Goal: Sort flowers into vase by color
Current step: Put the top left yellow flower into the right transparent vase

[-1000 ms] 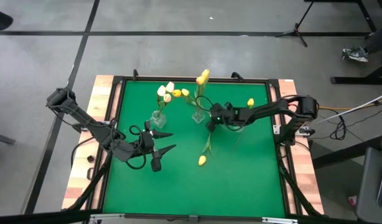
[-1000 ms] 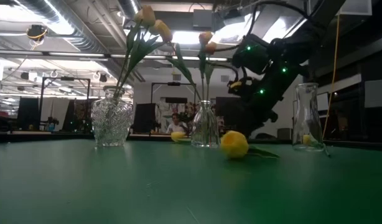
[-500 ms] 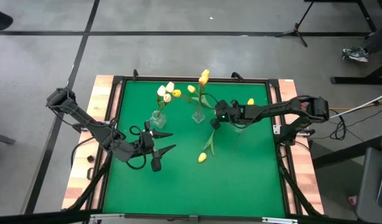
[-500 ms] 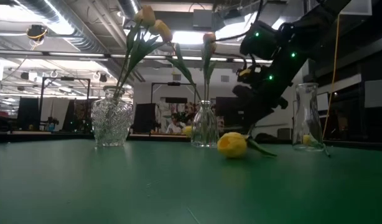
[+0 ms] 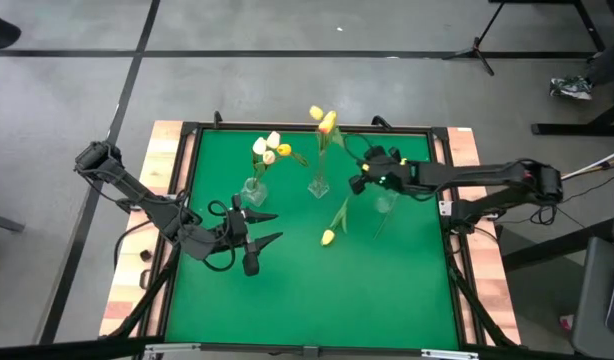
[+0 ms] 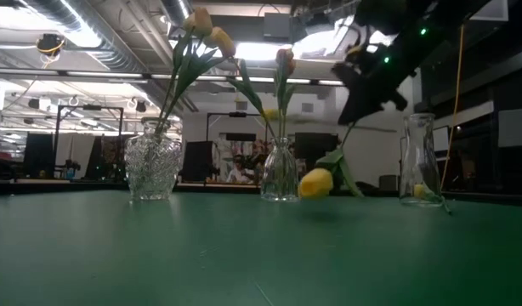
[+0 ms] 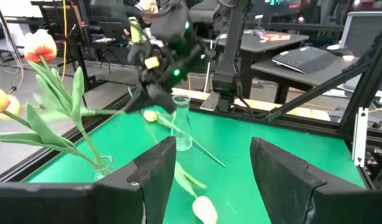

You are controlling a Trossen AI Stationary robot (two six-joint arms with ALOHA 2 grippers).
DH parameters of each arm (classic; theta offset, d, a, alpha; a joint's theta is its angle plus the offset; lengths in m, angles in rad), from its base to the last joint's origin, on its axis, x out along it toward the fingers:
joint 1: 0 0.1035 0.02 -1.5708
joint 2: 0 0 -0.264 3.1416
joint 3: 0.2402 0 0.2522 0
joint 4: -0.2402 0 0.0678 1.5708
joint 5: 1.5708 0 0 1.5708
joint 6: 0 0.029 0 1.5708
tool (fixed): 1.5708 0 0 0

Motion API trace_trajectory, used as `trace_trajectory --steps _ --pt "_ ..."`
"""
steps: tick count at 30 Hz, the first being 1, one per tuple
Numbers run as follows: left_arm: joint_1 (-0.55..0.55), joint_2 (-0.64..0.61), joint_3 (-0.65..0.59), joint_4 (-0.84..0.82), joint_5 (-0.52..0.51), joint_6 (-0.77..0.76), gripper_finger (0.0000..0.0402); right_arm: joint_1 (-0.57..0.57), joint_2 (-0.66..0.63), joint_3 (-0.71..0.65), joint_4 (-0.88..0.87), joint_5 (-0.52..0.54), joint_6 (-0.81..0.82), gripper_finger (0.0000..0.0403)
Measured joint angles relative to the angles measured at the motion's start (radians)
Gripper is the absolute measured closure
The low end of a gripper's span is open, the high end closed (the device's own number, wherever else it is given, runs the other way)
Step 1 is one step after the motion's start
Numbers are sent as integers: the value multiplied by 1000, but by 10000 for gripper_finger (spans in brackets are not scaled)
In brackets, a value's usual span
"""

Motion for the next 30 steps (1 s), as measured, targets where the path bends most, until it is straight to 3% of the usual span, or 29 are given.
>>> trace_trajectory --steps 11,20,24,30 --pt "0 0 0 40 0 -52 198 0 -191 0 -3 62 -2 403" --pt "38 85 0 263 1 34 198 0 -309 0 39 79 -25 403" --pt "74 138 0 375 77 88 198 0 -360 0 82 69 -71 403" --pt "137 187 0 586 268 153 198 10 -421 0 150 -53 -113 403"
